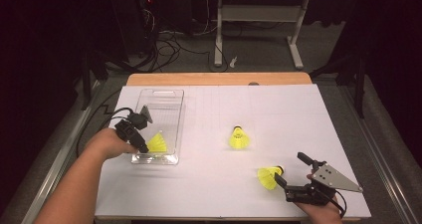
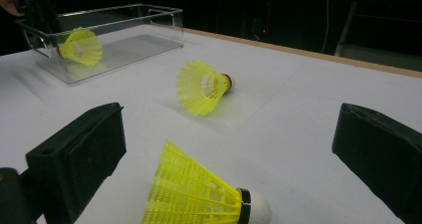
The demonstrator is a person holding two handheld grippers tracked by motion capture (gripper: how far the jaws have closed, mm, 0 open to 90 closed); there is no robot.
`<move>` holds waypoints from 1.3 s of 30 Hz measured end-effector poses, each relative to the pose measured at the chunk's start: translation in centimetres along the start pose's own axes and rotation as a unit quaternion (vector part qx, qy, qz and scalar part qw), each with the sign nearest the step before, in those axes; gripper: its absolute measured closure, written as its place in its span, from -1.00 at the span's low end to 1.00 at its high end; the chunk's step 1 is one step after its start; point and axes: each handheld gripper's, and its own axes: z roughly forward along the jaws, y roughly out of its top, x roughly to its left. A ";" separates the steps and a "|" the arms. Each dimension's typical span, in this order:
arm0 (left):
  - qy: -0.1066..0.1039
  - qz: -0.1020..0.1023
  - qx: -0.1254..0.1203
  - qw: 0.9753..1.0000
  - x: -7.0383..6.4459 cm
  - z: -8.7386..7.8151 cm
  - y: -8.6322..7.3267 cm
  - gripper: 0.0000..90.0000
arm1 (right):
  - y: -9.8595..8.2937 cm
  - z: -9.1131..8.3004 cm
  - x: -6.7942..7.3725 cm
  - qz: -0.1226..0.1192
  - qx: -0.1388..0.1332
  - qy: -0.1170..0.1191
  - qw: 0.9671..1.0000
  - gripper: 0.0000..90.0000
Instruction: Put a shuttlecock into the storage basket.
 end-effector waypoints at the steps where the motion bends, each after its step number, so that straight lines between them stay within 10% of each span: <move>1: 0.002 0.001 0.001 1.000 0.0 0.0 0.0 0.10 | 0.0 0.0 0.0 0.000 0.000 0.000 1.000 -0.98; 39: -0.012 -0.007 -0.028 1.000 -0.9 -3.5 0.3 0.04 | 0.1 0.1 0.1 -0.001 -0.001 0.002 1.000 -0.98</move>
